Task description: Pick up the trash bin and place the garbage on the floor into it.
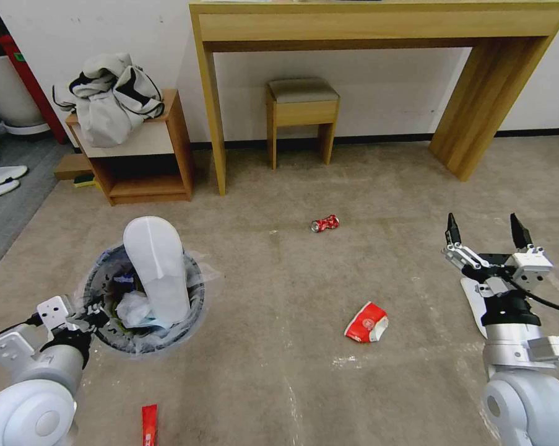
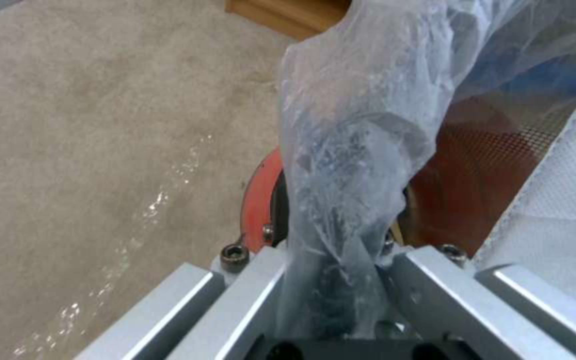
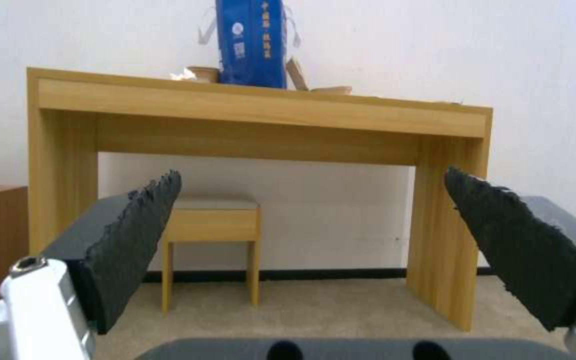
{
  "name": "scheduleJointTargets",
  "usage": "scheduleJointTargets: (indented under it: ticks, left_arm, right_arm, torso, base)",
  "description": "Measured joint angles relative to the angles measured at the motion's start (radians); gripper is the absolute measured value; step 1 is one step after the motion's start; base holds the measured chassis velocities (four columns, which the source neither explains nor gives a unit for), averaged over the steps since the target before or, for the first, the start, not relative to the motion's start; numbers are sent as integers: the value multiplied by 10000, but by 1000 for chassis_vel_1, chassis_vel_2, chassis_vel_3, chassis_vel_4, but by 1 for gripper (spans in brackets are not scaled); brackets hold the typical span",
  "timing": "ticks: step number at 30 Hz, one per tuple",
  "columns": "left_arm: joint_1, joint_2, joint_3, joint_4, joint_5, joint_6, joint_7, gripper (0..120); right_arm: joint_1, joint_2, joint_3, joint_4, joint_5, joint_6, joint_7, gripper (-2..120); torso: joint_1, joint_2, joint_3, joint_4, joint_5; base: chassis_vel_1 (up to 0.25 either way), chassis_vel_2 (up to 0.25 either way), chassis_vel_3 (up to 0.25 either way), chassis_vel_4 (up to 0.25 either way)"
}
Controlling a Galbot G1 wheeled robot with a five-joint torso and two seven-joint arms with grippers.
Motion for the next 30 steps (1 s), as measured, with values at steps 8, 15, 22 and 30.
scheduleJointTargets:
  ticks: [8, 15, 22, 30]
  left_arm:
    - [-46, 0, -4, 28, -1, 7, 17, 0]
    - [-97, 11, -2, 77, -1, 24, 41, 0]
    - [-106, 34, 4, 125, 58, 18, 107, 0]
    - [-111, 36, 14, 141, 70, -87, 168, 0]
  right_arm:
    - [65, -22, -16, -84, -18, -3, 20, 100]
    - [162, -42, -62, -224, -13, 74, -3, 100]
    - [212, -62, -81, -352, -14, 309, -131, 100]
    - [220, -107, -60, -372, 33, 307, -132, 100]
  torso:
    - [0, 0, 0, 0, 2]
    - [0, 0, 0, 0, 2]
    - [1, 0, 1, -1, 0]
    - [-1, 2, -1, -1, 1]
  base:
    - [-125, 114, 121, -100]
    - [-110, 120, 107, -112]
    - [-59, 71, 68, -88]
    - [0, 0, 0, 0]
